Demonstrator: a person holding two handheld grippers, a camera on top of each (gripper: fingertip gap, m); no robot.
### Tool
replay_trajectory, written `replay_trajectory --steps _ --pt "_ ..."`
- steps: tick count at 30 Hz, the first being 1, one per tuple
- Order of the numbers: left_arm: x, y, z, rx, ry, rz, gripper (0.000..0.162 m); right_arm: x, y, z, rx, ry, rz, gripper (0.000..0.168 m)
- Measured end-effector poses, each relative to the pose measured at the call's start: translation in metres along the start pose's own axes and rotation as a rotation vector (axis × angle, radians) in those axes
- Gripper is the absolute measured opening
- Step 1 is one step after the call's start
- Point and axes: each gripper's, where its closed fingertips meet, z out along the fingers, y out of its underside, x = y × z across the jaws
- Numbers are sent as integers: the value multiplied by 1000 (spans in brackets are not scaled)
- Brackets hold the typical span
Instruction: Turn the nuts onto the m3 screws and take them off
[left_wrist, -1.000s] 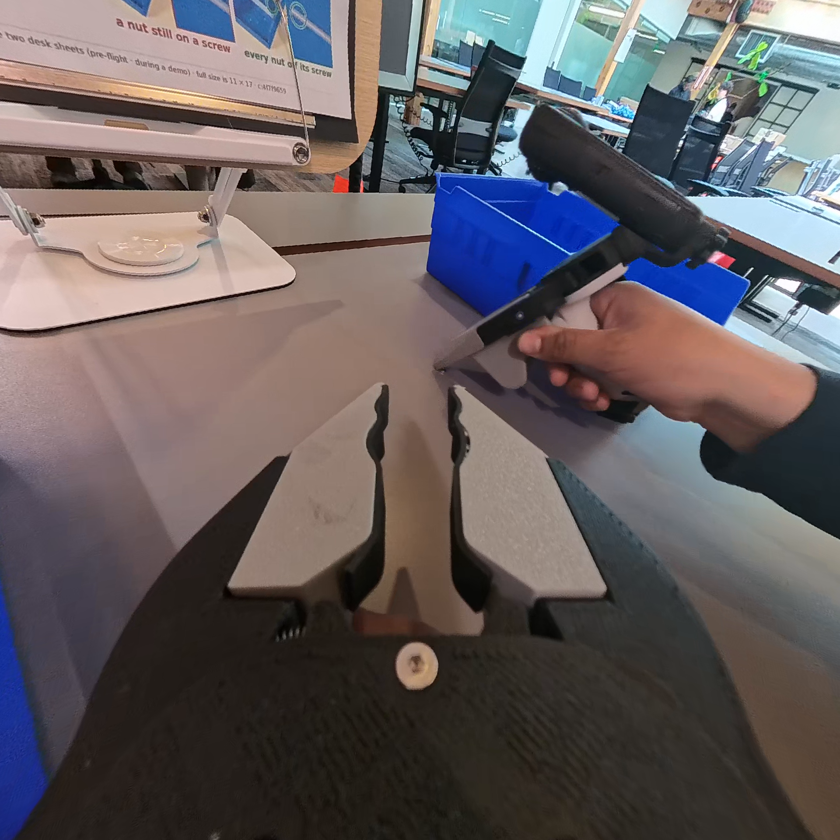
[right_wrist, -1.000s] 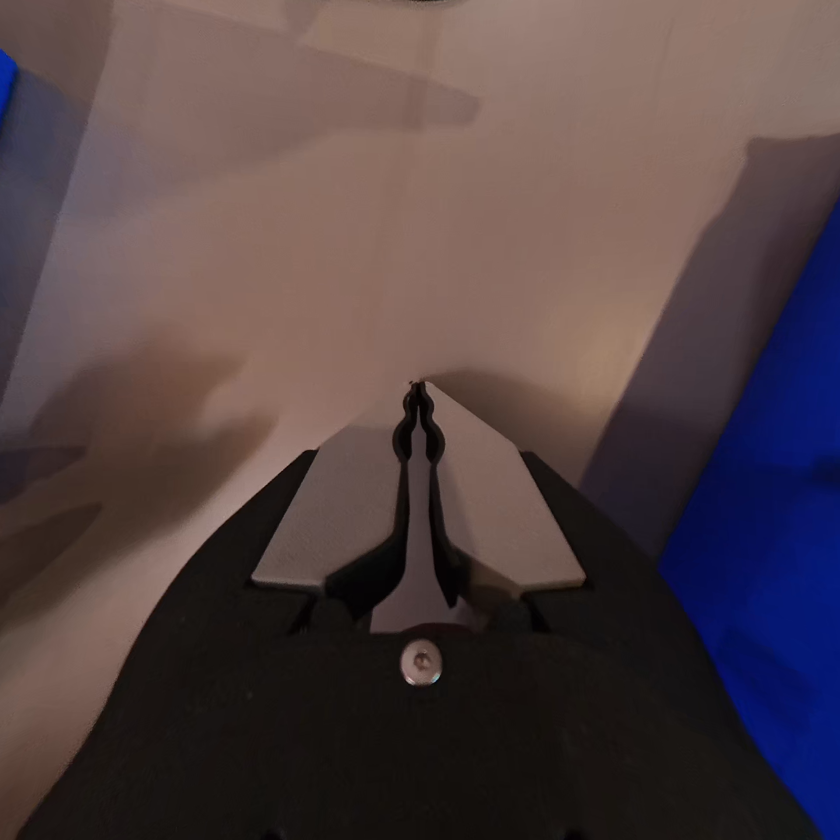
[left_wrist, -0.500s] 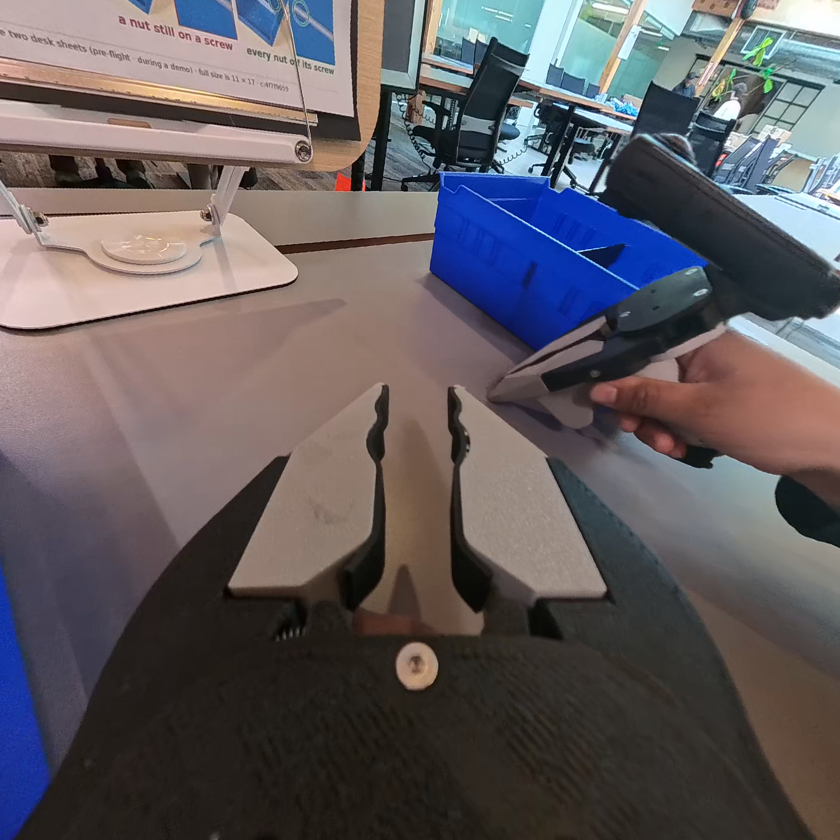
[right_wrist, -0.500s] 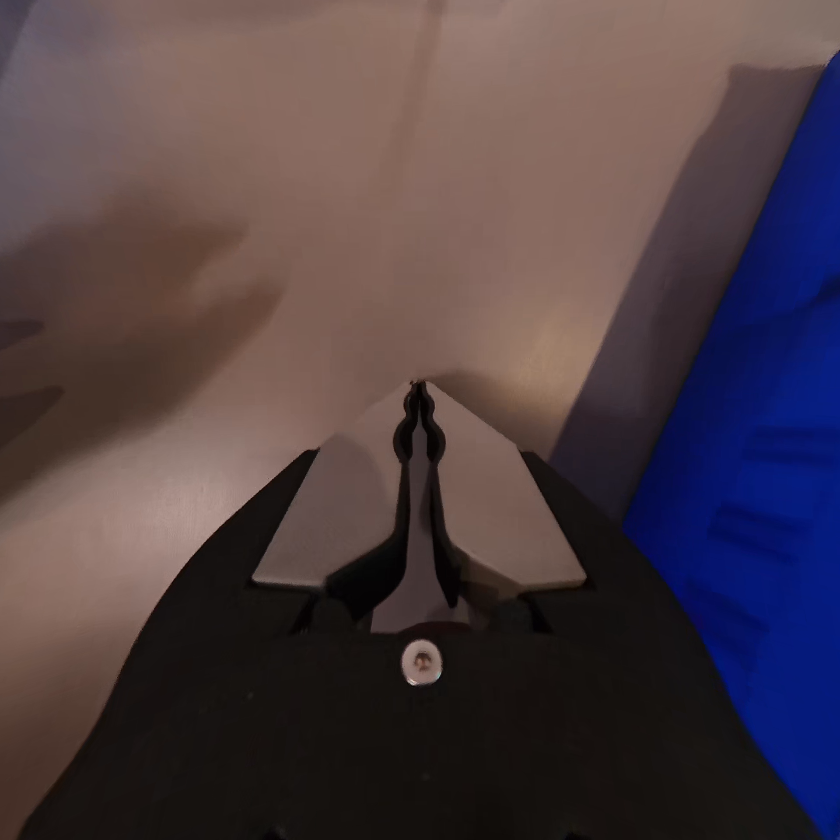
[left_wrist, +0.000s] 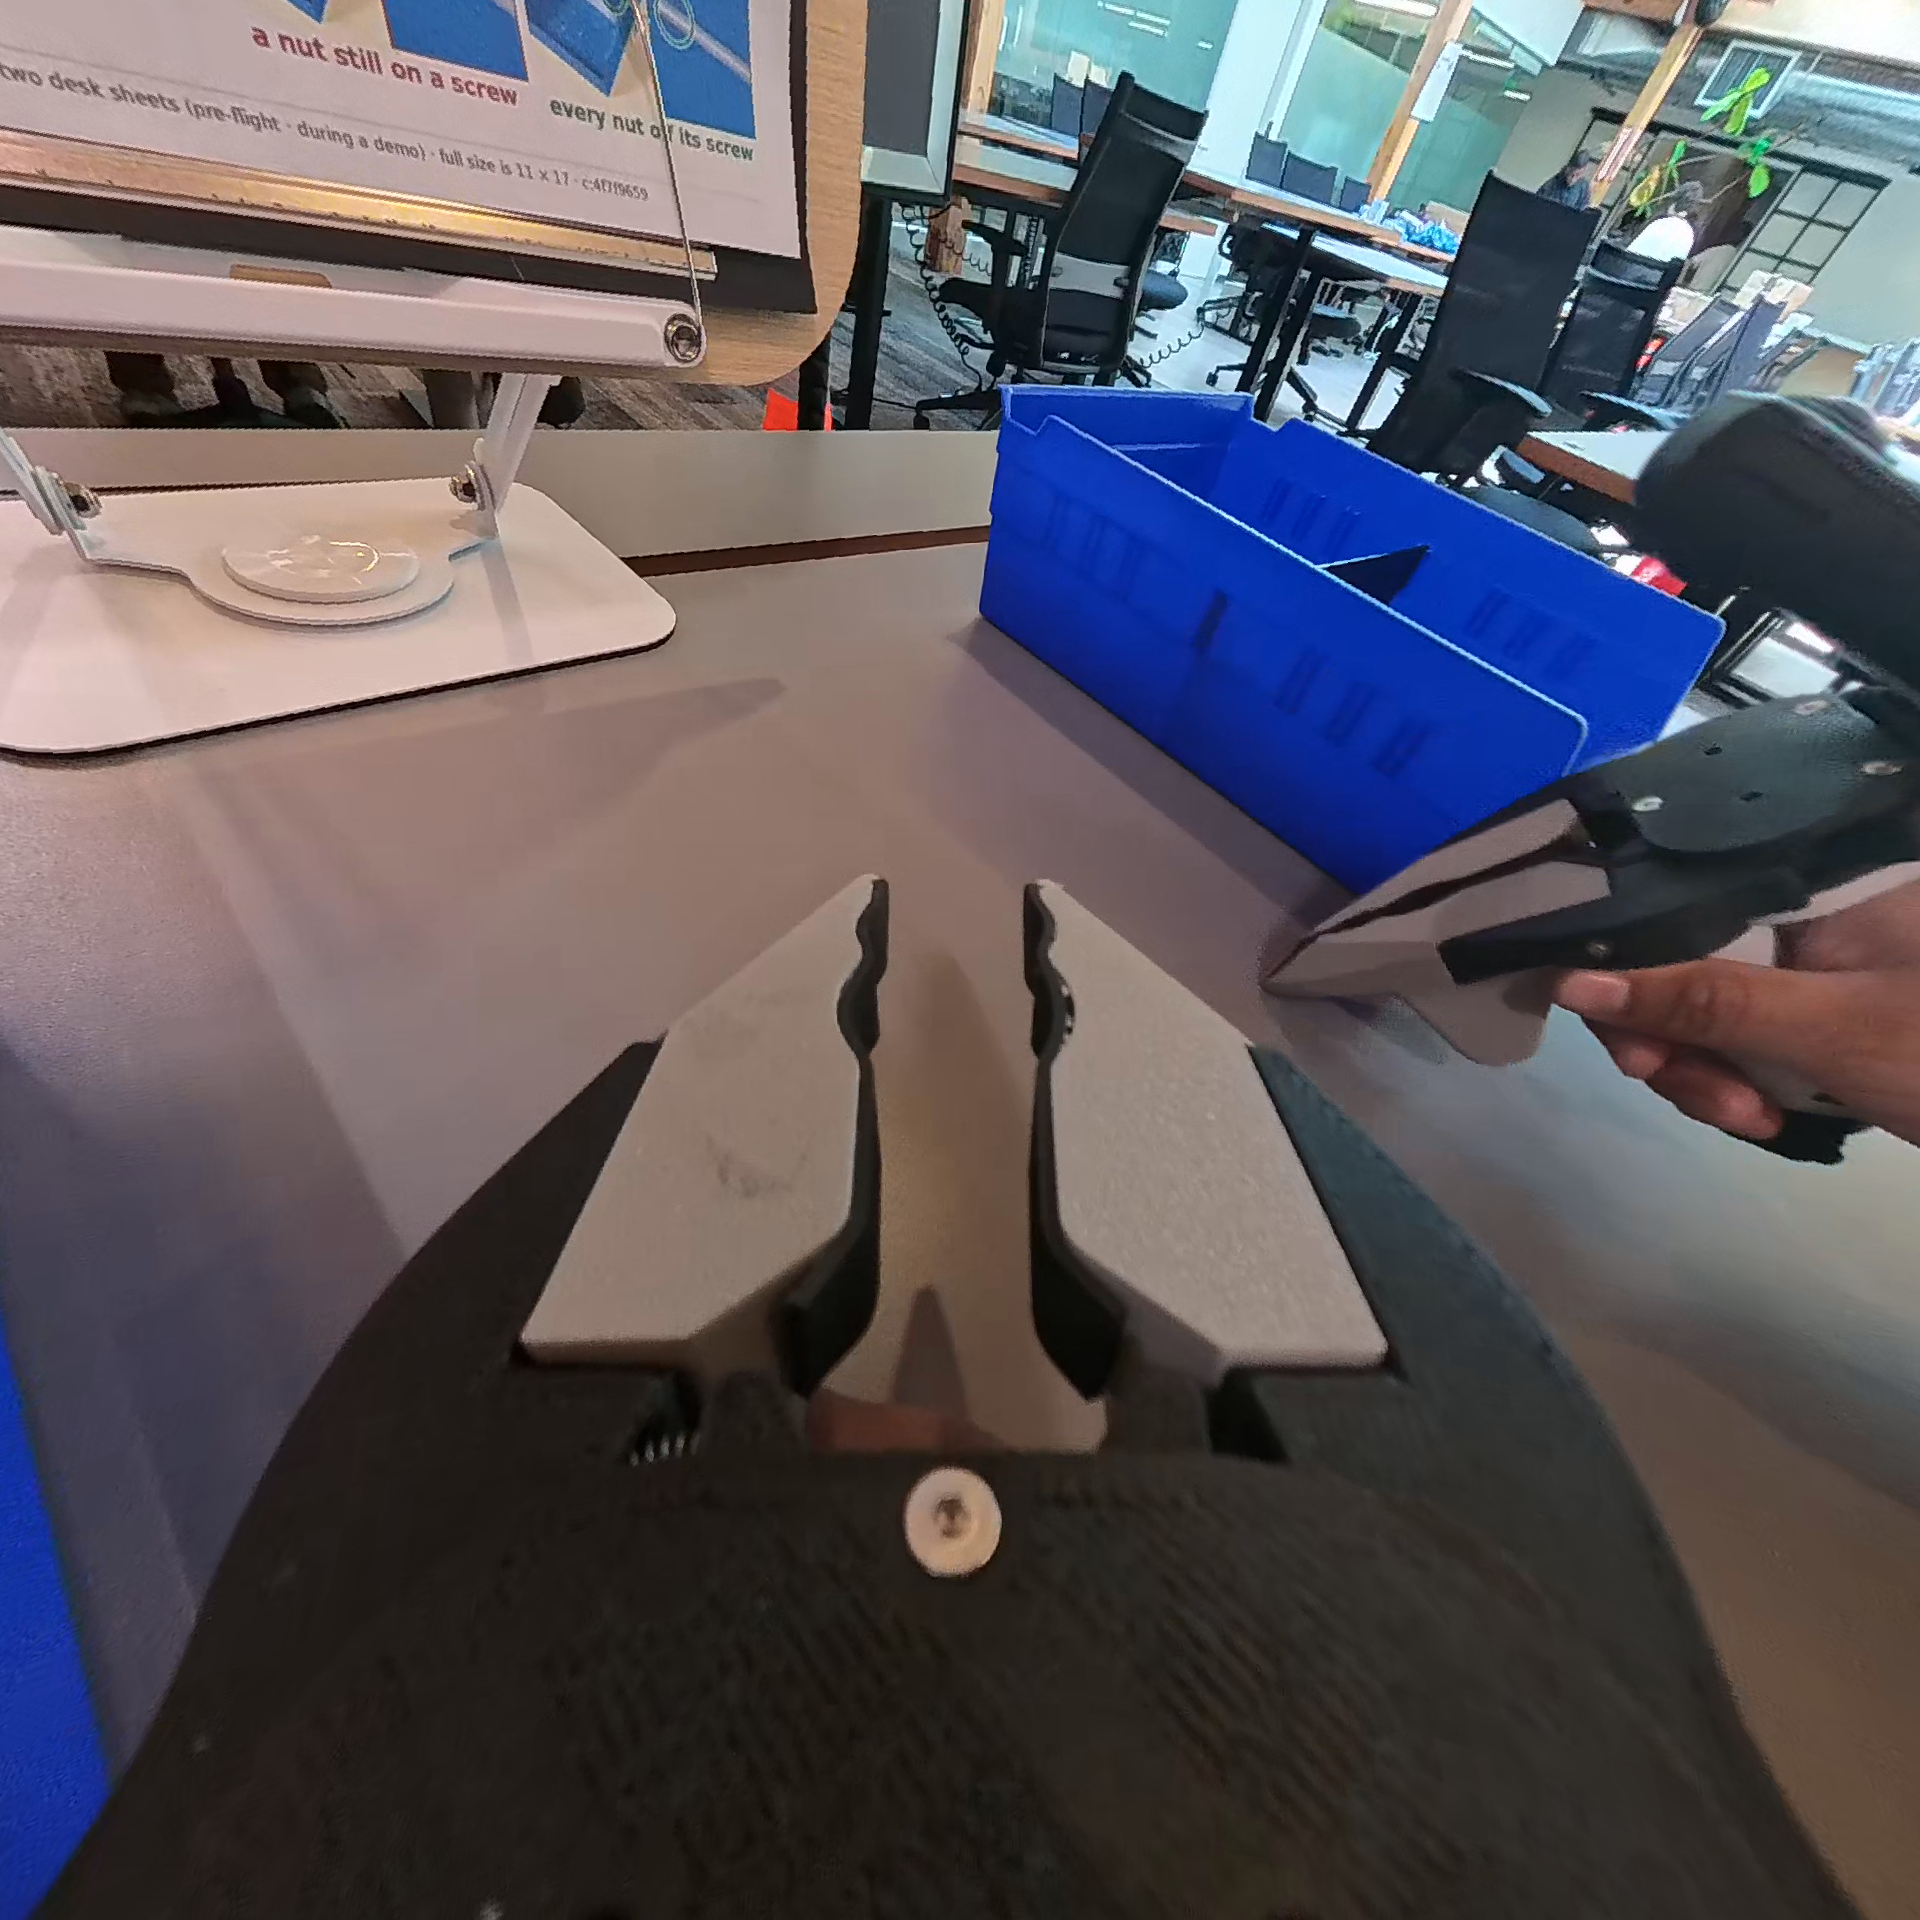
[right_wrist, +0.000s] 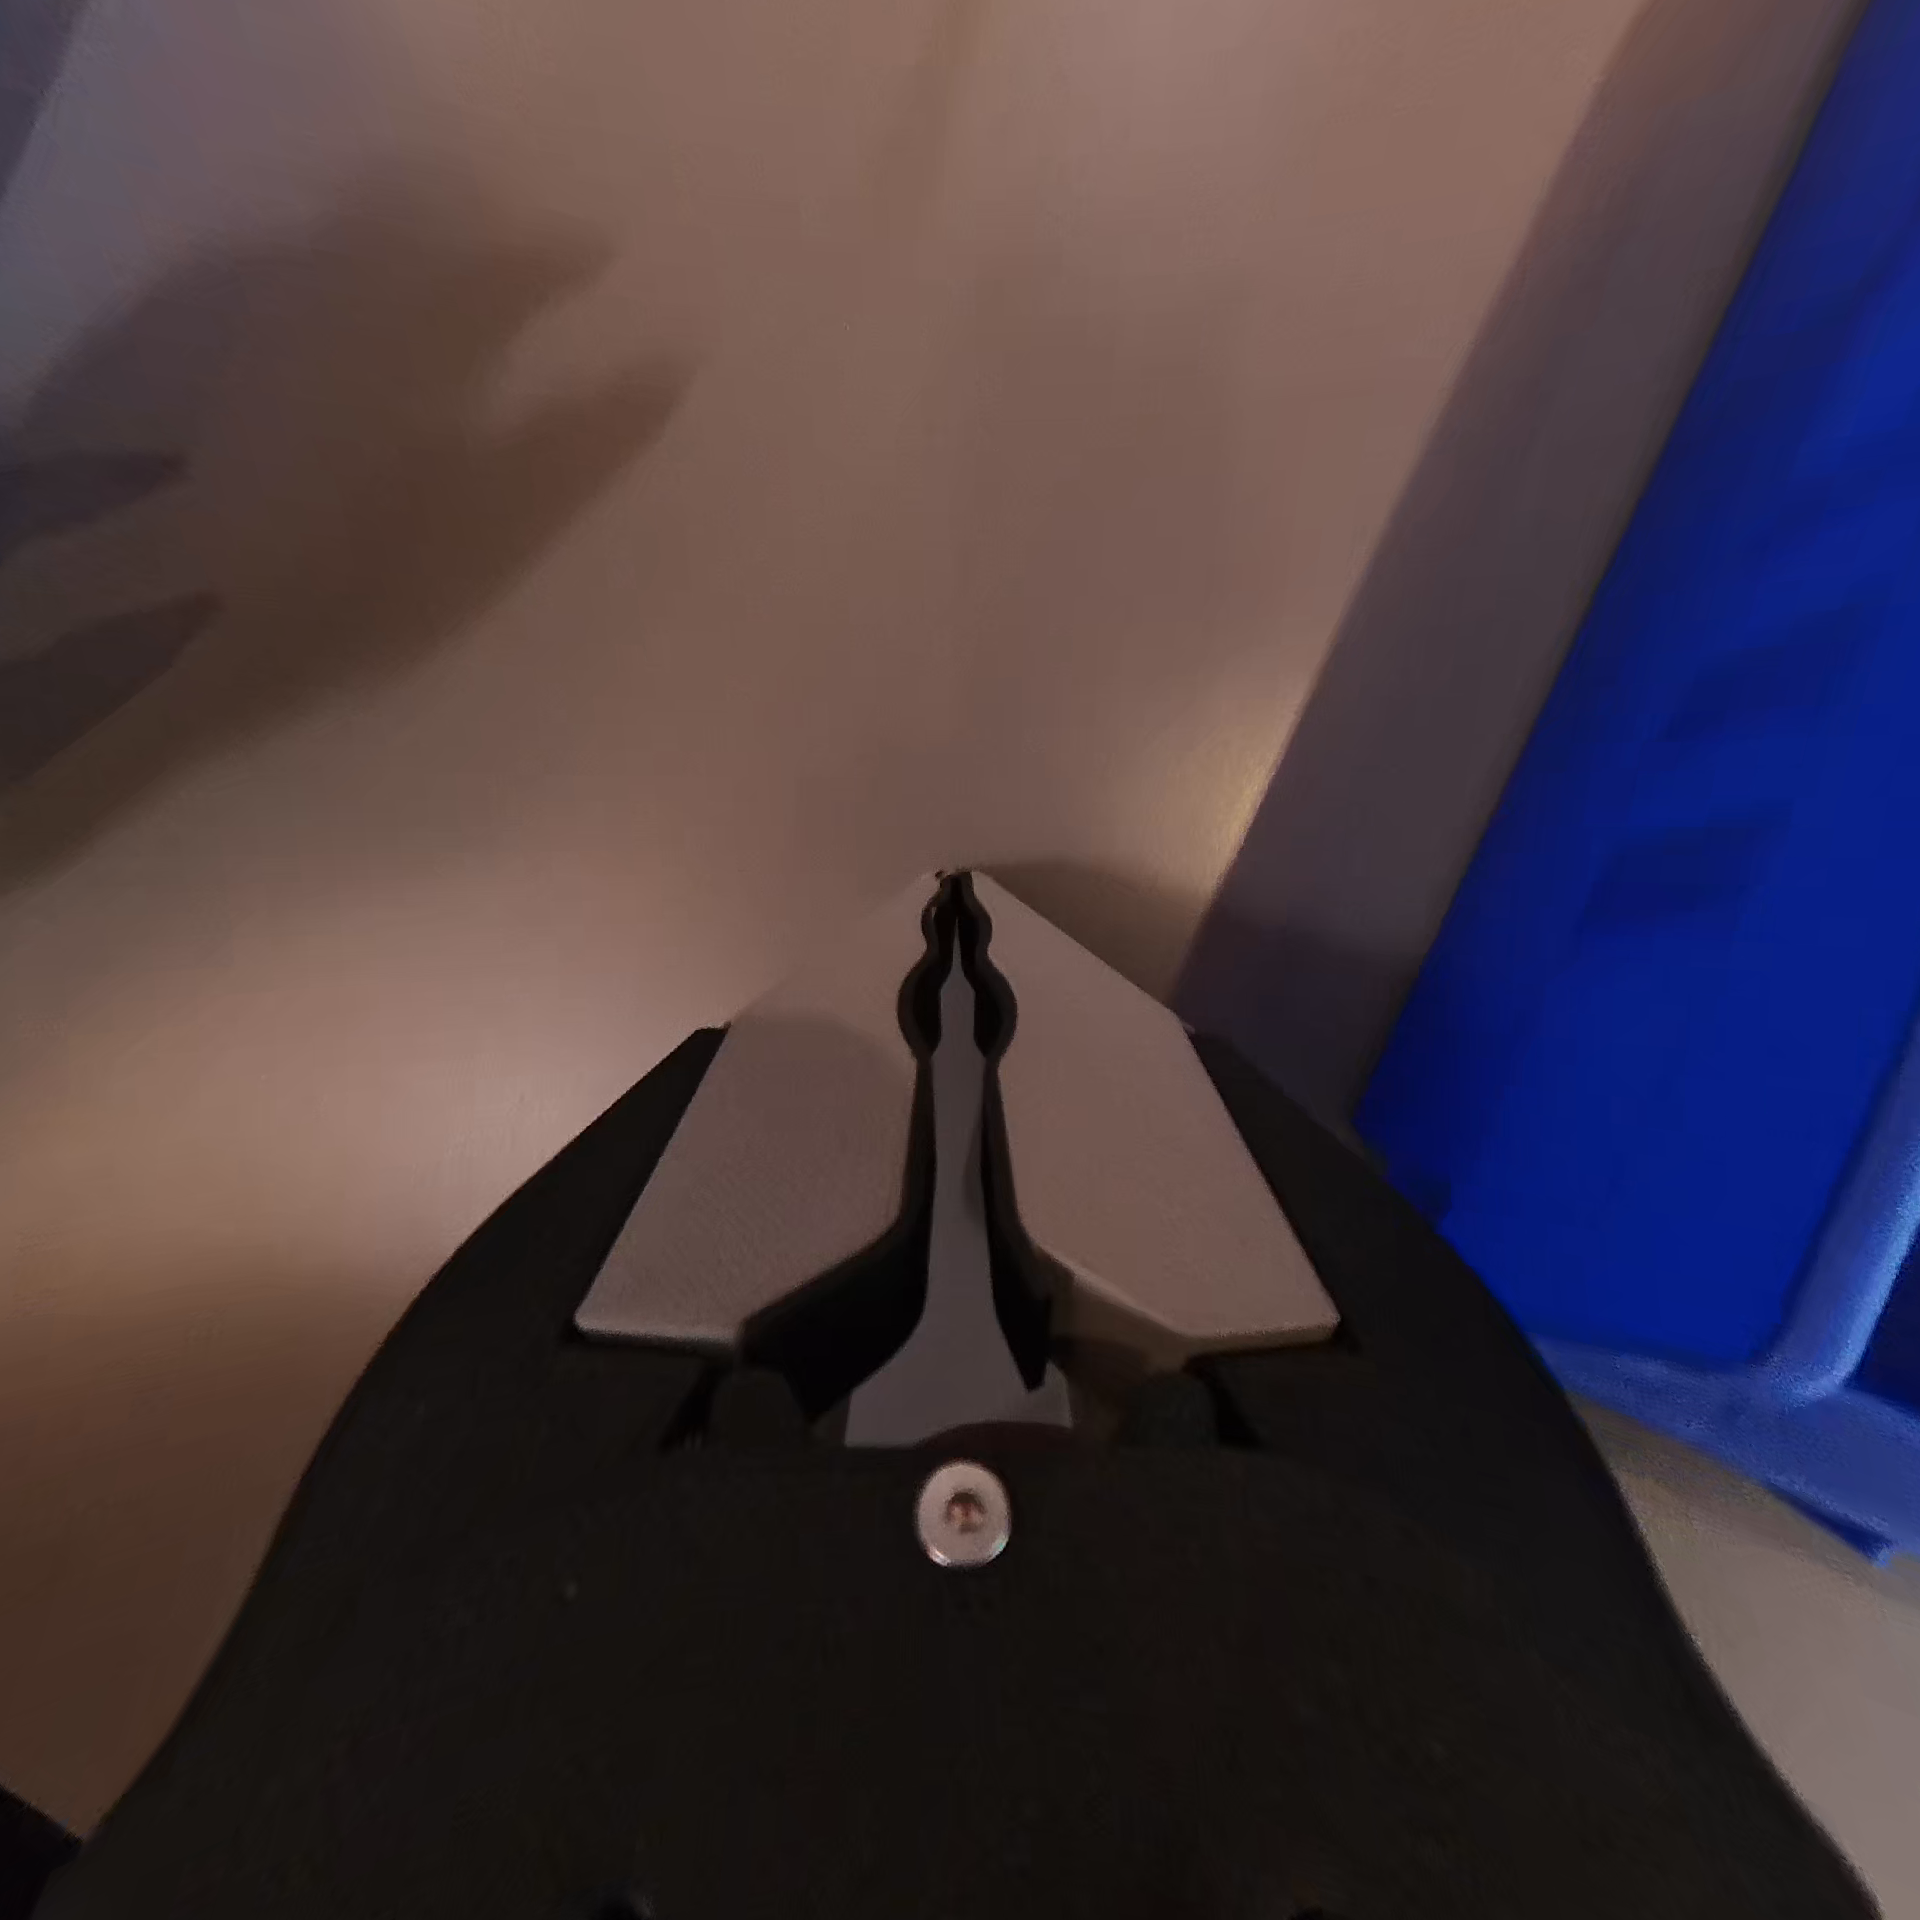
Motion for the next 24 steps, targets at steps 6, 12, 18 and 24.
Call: replay_trajectory --steps 6,12,18,24 --pt "0 3 1 -11 -3 8 24 -8 21 -14 -13 -15 -23 0" --pt "1 4 2 -15 -4 18 24 -7 32 -22 2 25 -154 0" --pt "2 7 4 -27 -7 36 24 -2 29 -22 15 46 -292 8" --pt "2 8 5 -32 -6 39 24 5 -12 -31 129 38 -263 18"
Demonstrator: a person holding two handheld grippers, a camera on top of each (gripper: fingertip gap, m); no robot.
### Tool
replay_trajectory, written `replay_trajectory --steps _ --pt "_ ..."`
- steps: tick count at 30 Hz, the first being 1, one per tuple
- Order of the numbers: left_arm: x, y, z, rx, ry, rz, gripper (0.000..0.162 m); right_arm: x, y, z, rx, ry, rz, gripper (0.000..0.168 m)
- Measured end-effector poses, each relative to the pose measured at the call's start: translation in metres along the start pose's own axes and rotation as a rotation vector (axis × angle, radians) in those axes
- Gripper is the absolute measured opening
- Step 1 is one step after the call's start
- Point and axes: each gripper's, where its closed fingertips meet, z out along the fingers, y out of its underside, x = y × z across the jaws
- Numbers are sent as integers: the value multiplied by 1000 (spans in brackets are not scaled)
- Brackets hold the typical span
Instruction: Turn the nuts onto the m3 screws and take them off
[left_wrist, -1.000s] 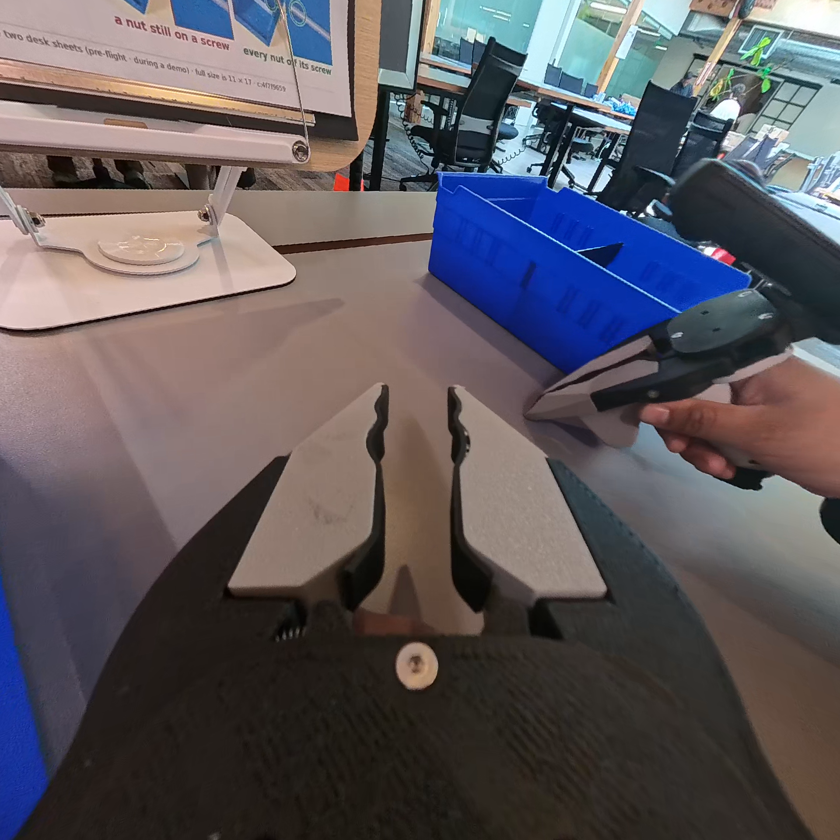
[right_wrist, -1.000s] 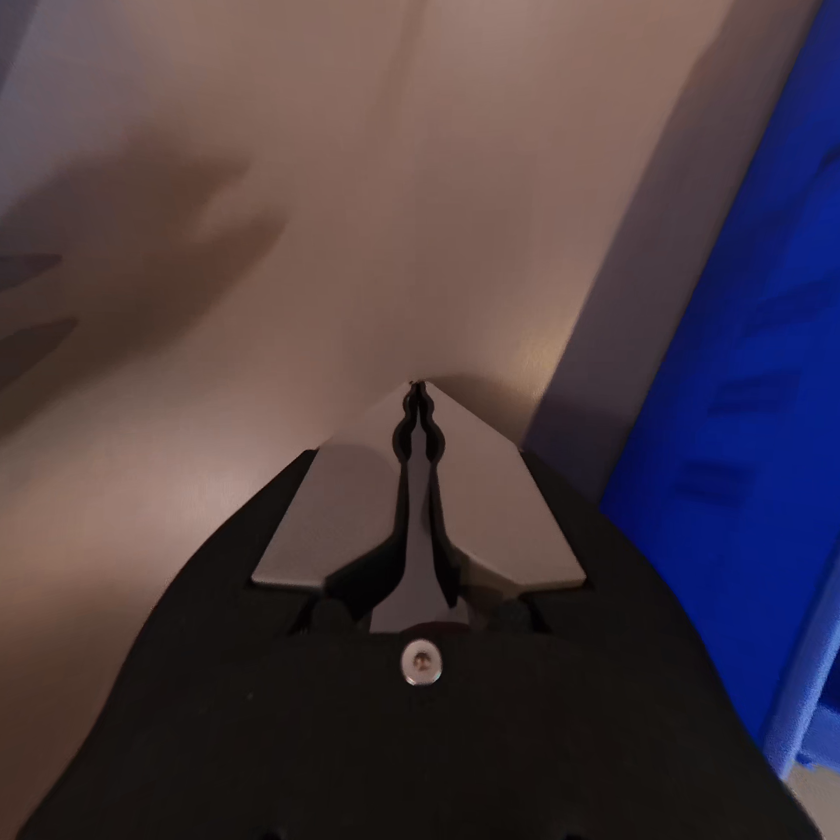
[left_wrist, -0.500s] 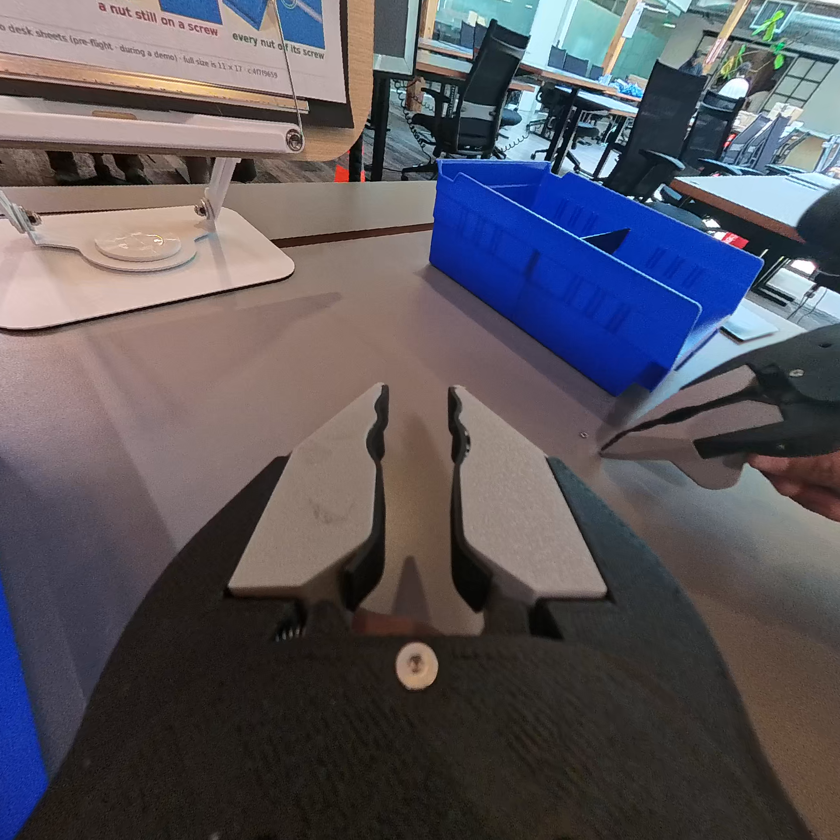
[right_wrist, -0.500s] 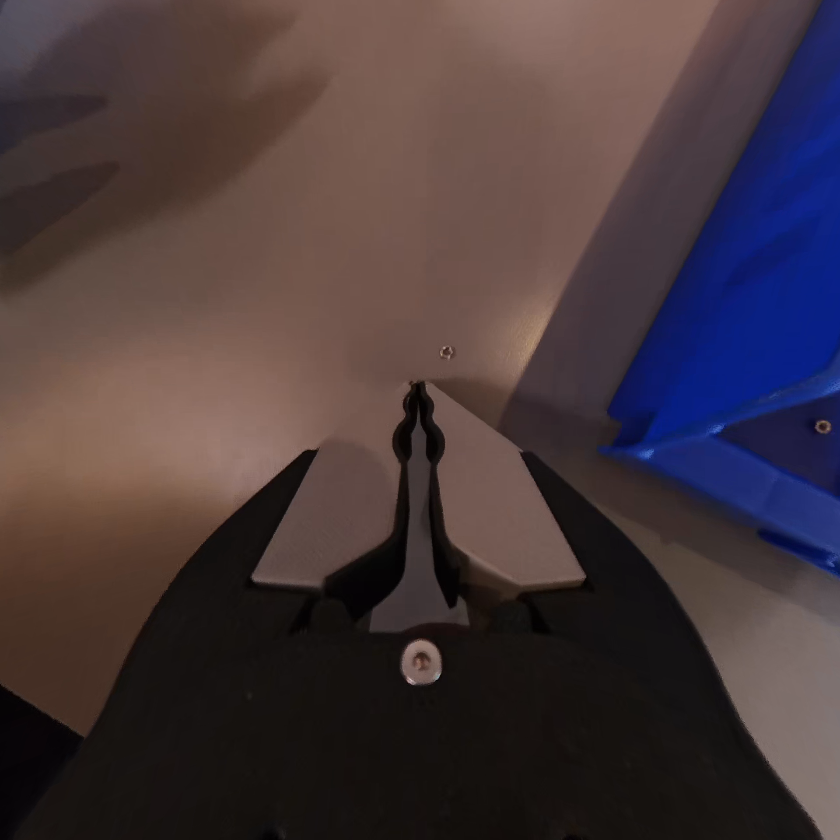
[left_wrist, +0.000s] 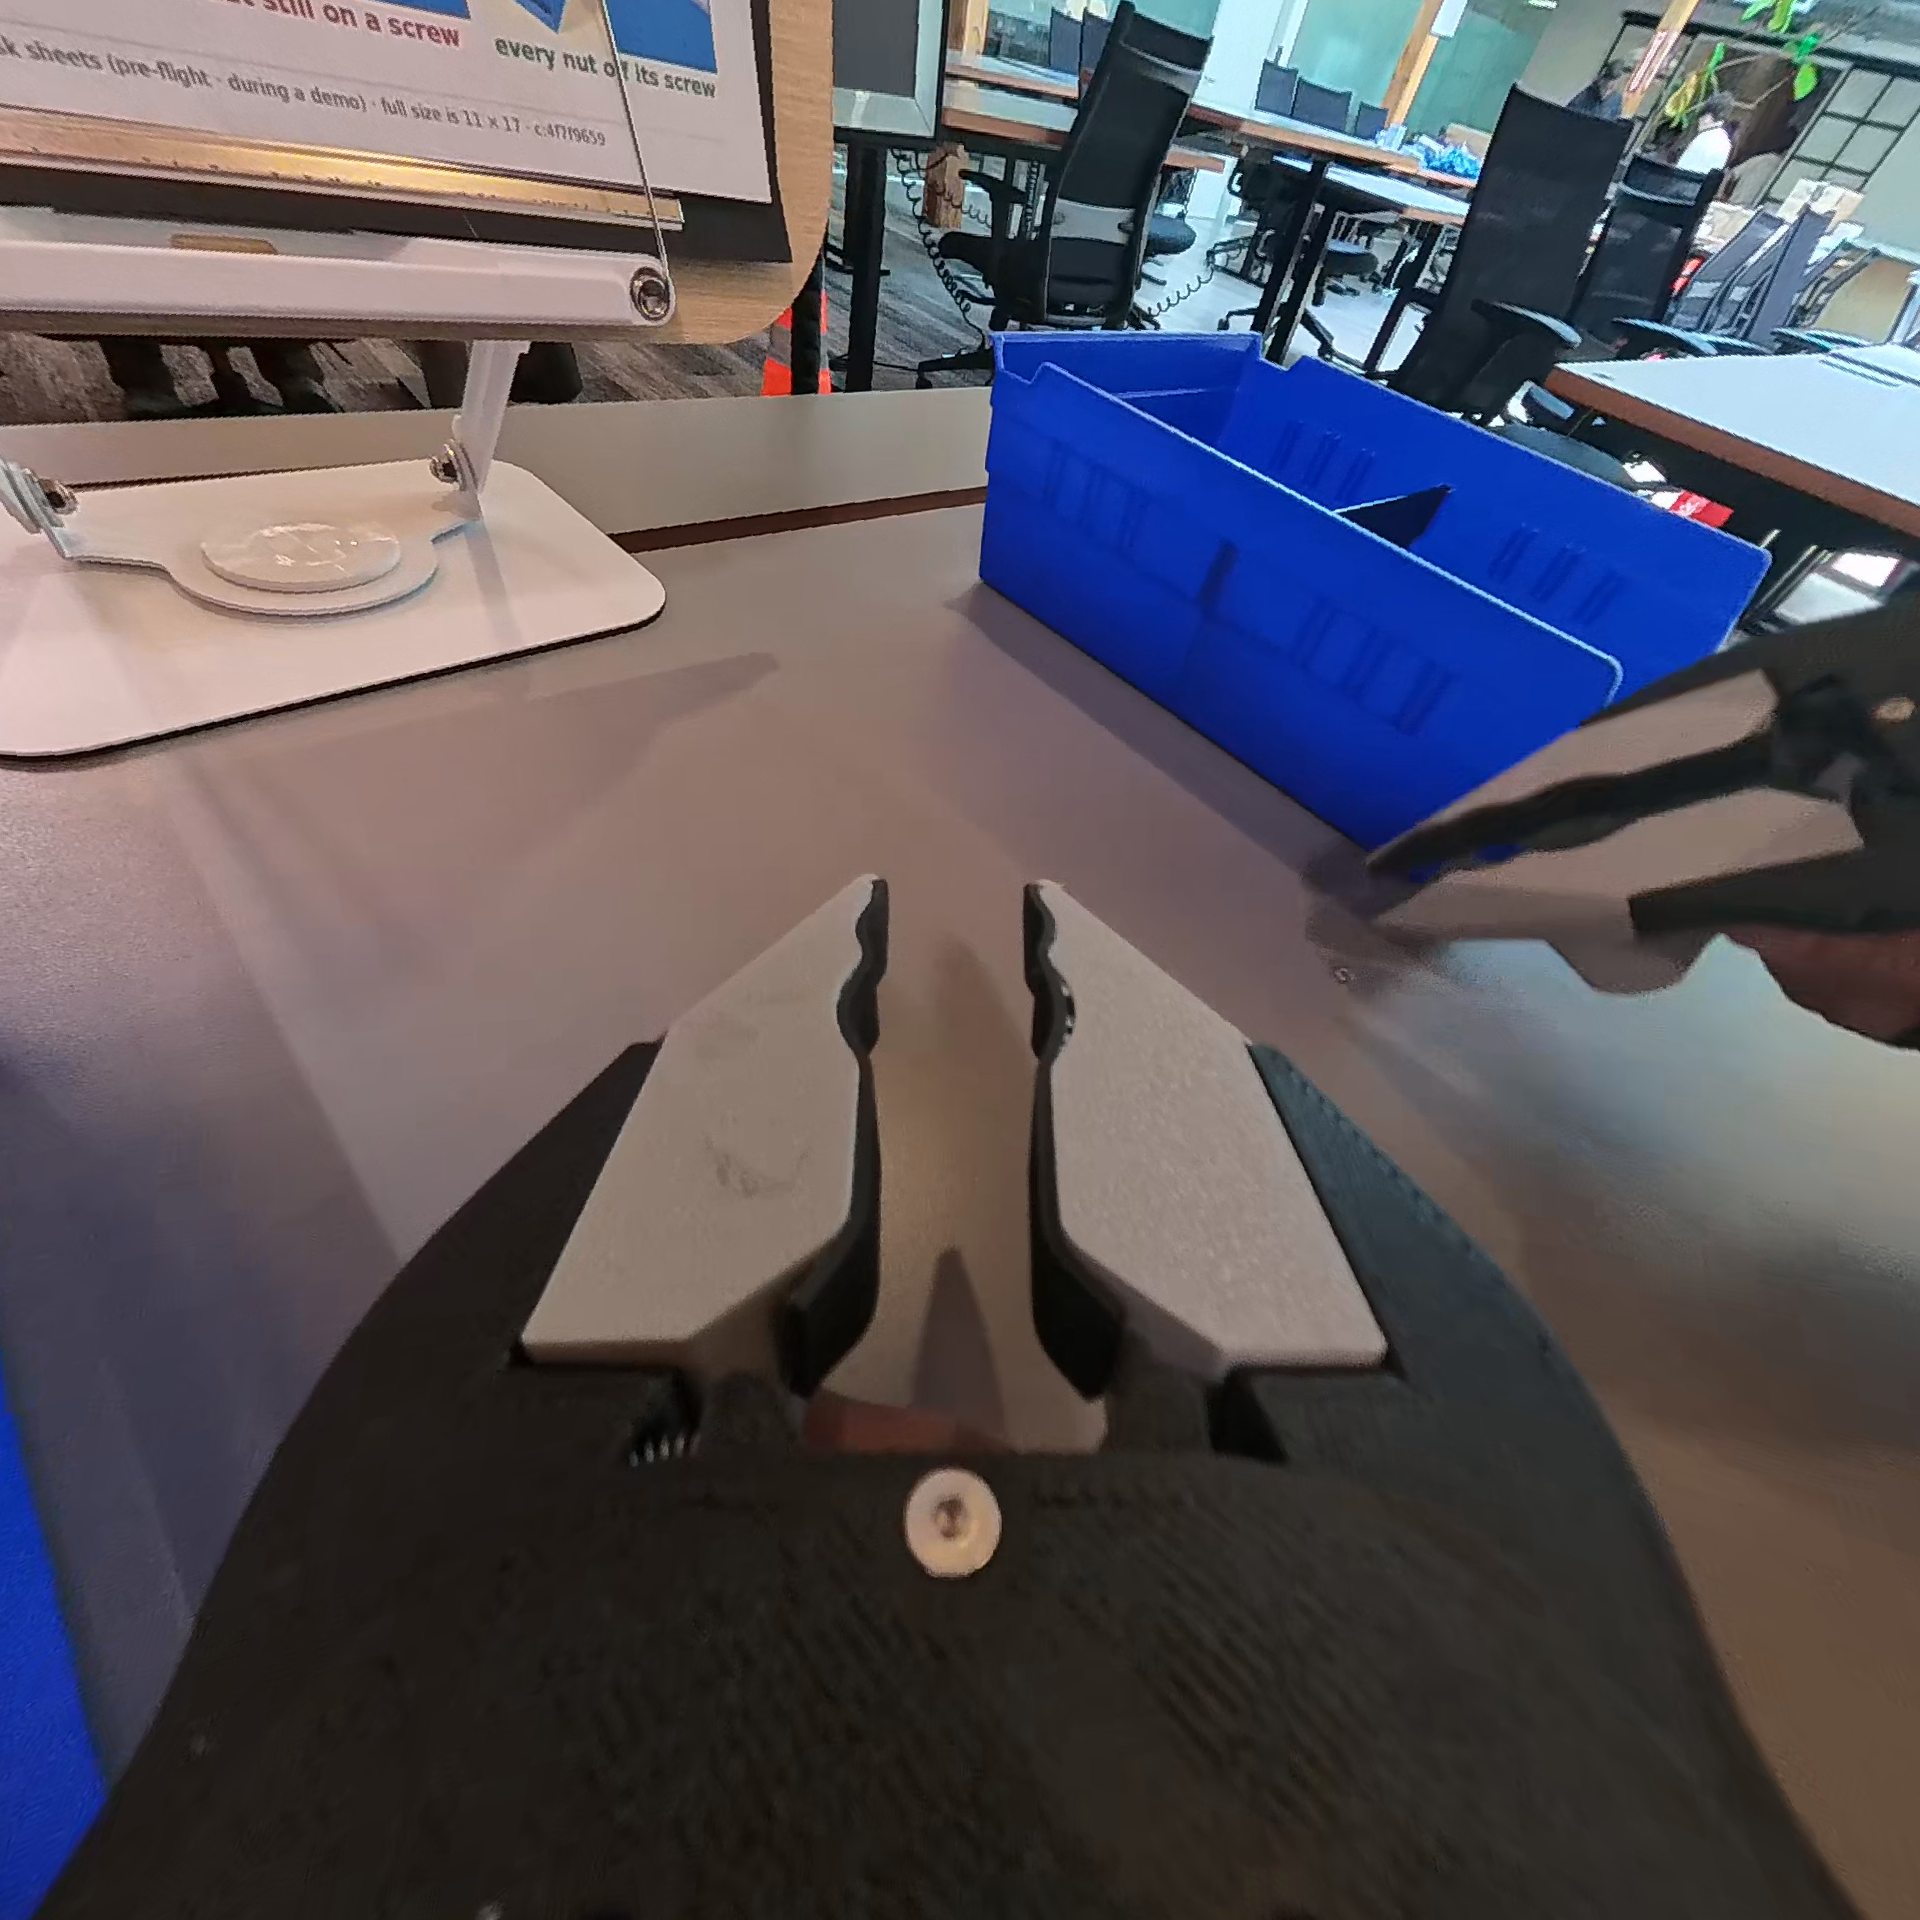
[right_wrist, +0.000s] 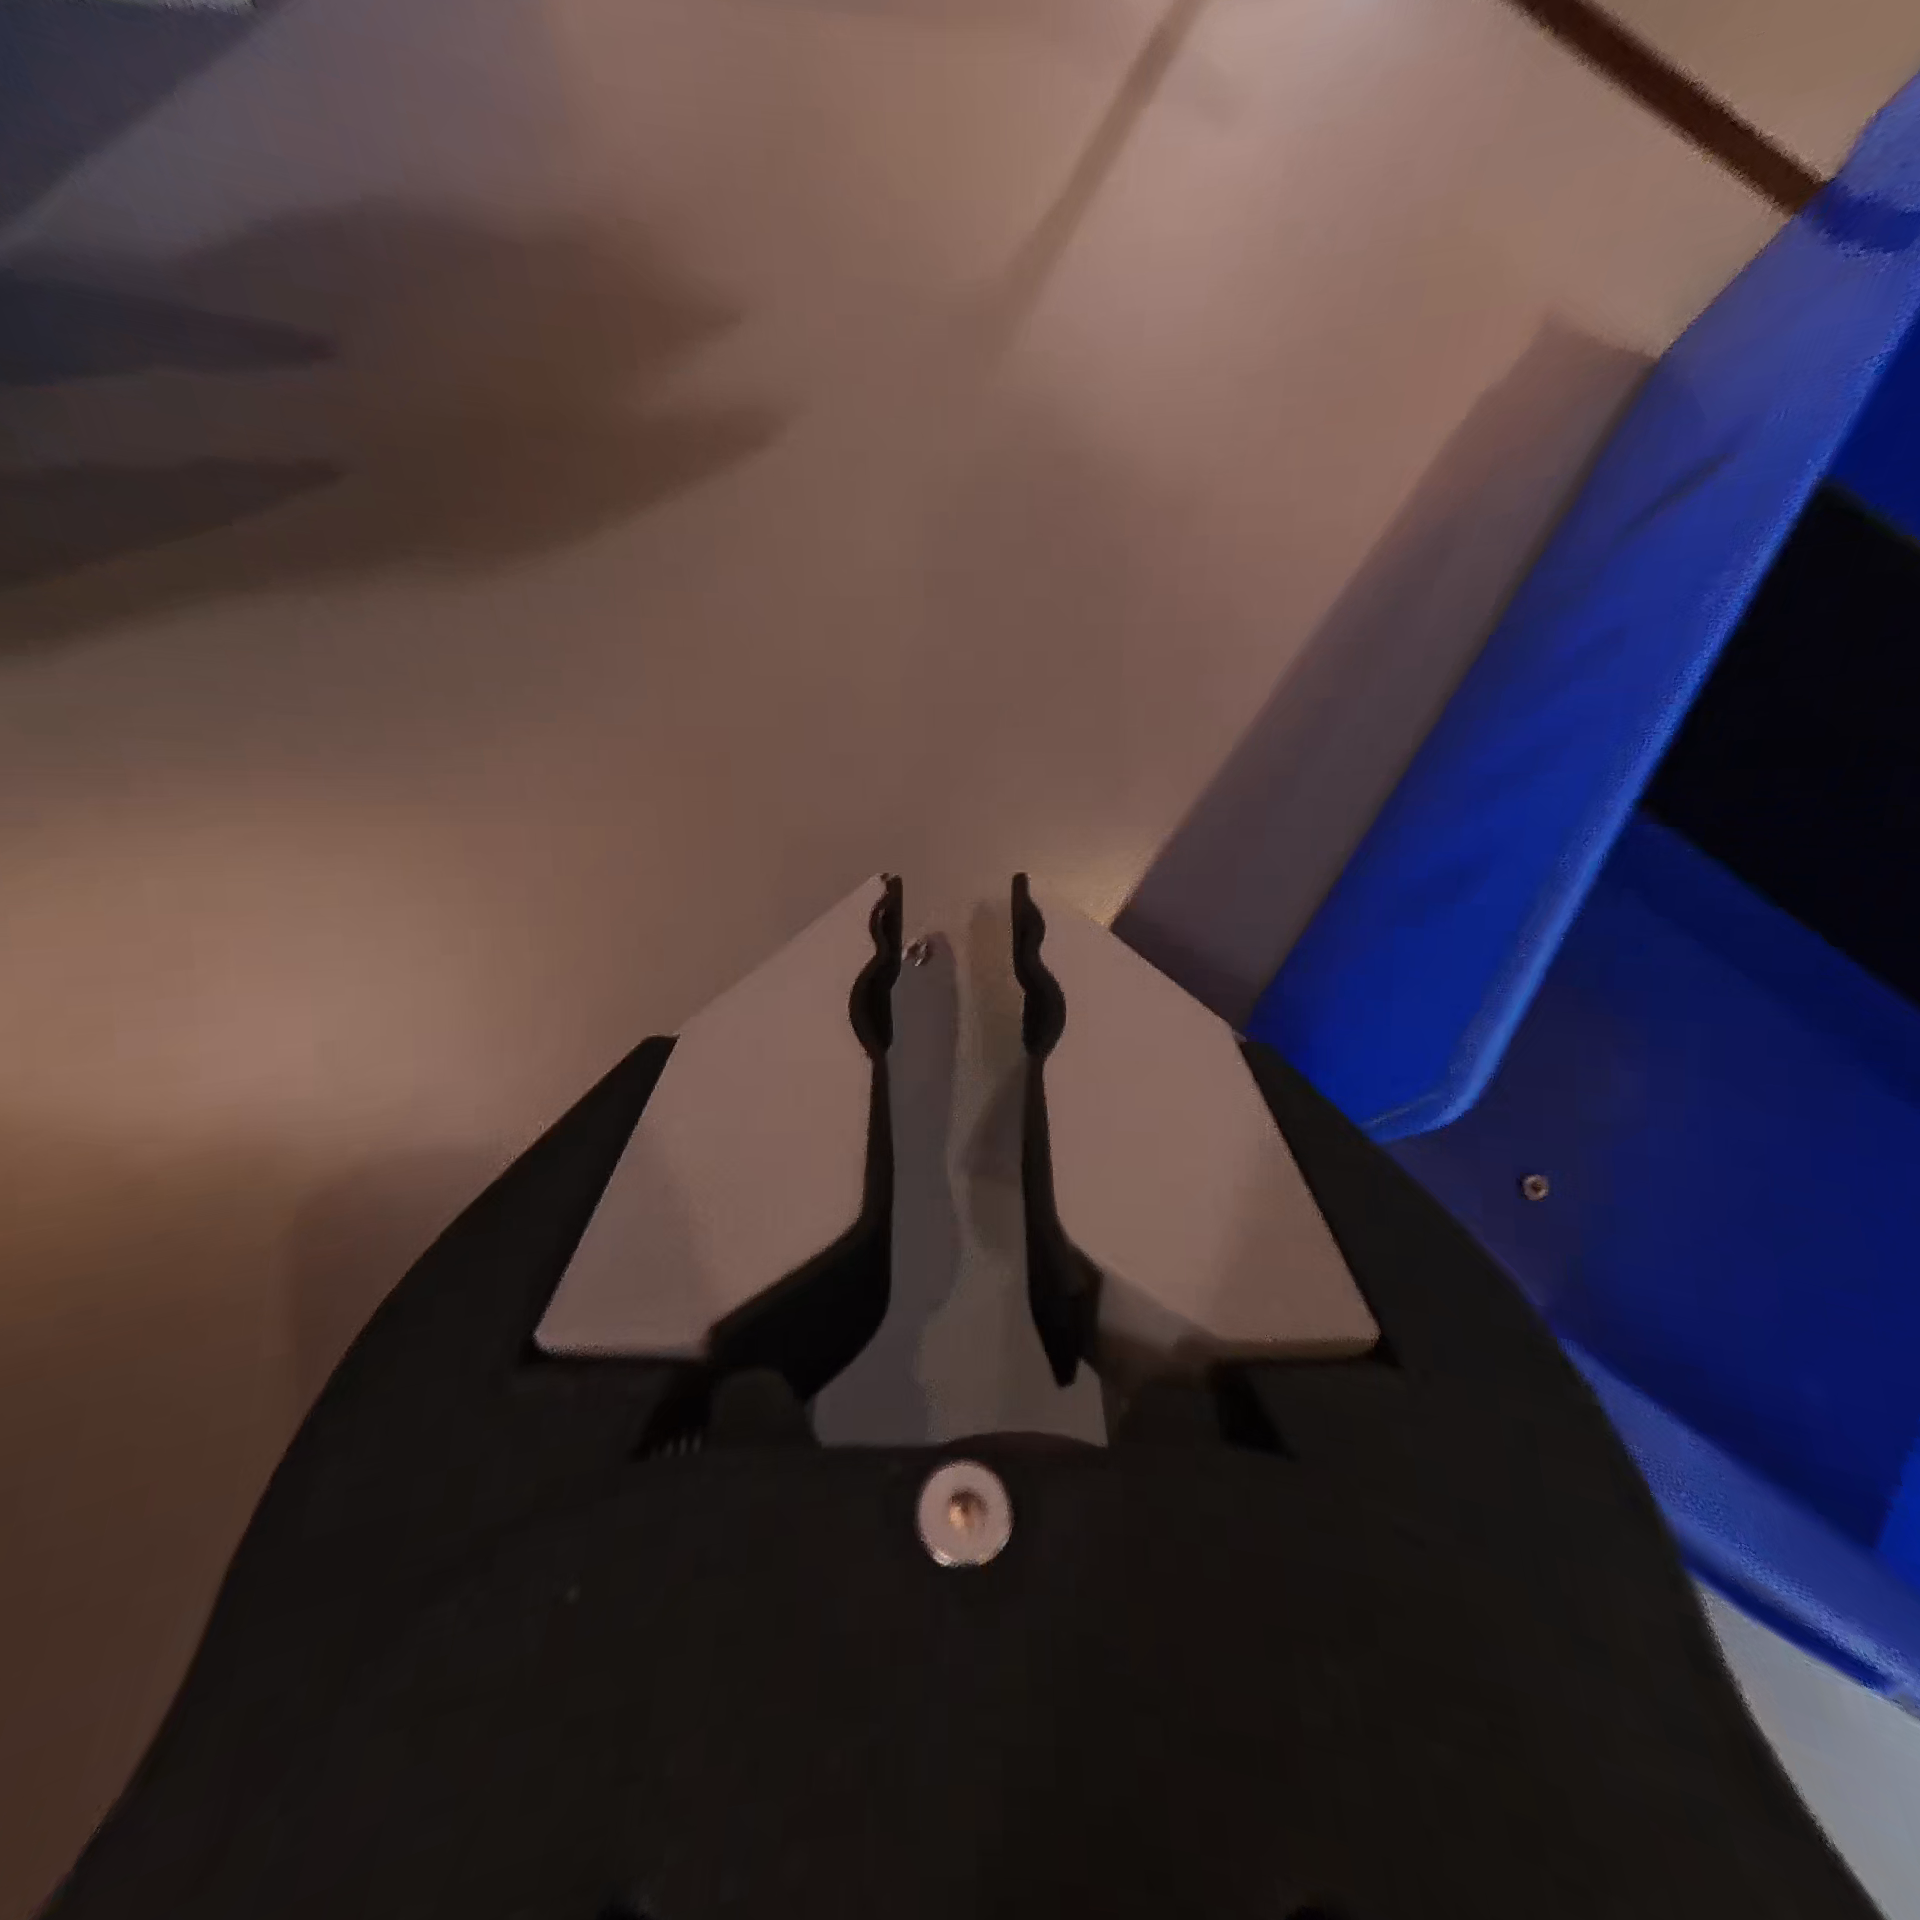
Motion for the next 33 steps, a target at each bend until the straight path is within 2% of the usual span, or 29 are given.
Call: replay_trajectory --steps 2,3,9,12,15,17,19,24,33 --pt "0 1 1 -6 1 0 24 9 -9 0 15 2 23 16" --pt "0 2 1 -8 0 1 24 13 -10 0 6 0 34 1" --pt "0 1 0 -2 4 -8 24 40 4 -11 -13 72 110 0" --pt "2 1 1 -6 8 3 24 23 6 -15 5 -53 113 19" --pt "4 3 2 -13 11 14 24 -2 4 -17 10 -191 52 17" --pt "5 3 2 -13 11 16 24 -11 11 -12 -53 -228 -29 10" --pt "4 3 2 -12 4 21 24 0 20 -1 -139 -152 -64 10" --pt "2 4 3 -18 1 19 24 -7 22 12 -258 -217 67 17" --pt "4 5 4 -23 6 22 24 -7 30 14 -386 -169 51 17"
